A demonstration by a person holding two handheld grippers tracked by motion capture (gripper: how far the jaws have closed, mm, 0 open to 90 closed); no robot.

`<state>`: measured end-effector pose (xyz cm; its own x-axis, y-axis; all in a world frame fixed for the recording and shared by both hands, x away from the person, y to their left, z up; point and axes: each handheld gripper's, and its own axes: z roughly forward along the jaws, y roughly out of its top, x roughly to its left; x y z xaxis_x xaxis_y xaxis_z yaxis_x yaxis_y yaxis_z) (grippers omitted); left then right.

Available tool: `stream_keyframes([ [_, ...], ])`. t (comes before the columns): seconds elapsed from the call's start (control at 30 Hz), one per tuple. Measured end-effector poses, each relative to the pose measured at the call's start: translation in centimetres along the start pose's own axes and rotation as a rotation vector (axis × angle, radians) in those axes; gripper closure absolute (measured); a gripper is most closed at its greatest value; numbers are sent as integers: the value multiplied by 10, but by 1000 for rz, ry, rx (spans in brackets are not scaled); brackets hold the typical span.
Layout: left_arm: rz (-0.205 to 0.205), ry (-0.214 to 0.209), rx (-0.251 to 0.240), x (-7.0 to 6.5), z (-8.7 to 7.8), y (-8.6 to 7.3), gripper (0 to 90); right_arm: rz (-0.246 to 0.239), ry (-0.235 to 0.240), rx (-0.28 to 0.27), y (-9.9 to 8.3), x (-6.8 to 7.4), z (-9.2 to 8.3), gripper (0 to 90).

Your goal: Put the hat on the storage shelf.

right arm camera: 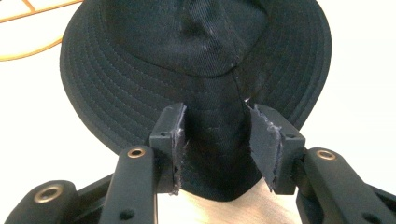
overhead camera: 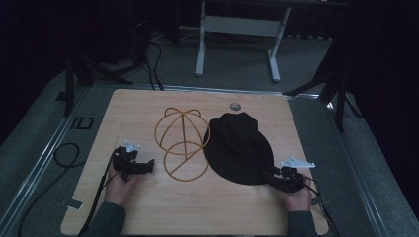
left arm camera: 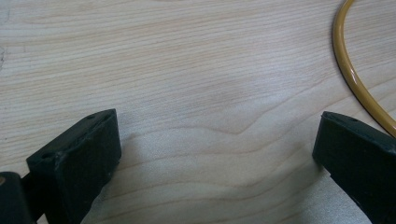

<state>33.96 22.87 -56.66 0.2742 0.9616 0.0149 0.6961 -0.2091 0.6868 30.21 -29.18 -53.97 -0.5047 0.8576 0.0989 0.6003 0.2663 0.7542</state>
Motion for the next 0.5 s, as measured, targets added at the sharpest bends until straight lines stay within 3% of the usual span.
stream_keyframes([
  [0.23,1,-1,0,1,1,1,12,-1,21,17,3,-2,-7,546],
  [0.5,-1,-1,-2,1,1,1,12,-91,39,93,25,-2,-20,501],
])
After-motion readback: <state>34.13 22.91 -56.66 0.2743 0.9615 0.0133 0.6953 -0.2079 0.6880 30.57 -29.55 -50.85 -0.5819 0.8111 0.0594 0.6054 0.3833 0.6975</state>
